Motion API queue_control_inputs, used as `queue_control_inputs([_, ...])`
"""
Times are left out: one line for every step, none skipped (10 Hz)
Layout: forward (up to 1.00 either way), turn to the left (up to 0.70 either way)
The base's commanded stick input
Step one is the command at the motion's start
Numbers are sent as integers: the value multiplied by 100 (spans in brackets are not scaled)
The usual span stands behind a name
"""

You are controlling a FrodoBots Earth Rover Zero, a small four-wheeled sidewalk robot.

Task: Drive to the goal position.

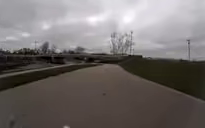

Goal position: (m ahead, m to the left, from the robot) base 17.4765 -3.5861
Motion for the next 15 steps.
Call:
queue_control_inputs([100,0])
queue_control_inputs([100,0])
queue_control_inputs([100,0])
queue_control_inputs([100,0])
queue_control_inputs([100,0])
queue_control_inputs([100,0])
queue_control_inputs([100,0])
queue_control_inputs([100,0])
queue_control_inputs([100,0])
queue_control_inputs([100,0])
queue_control_inputs([100,0])
queue_control_inputs([100,0])
queue_control_inputs([100,0])
queue_control_inputs([100,0])
queue_control_inputs([100,0])
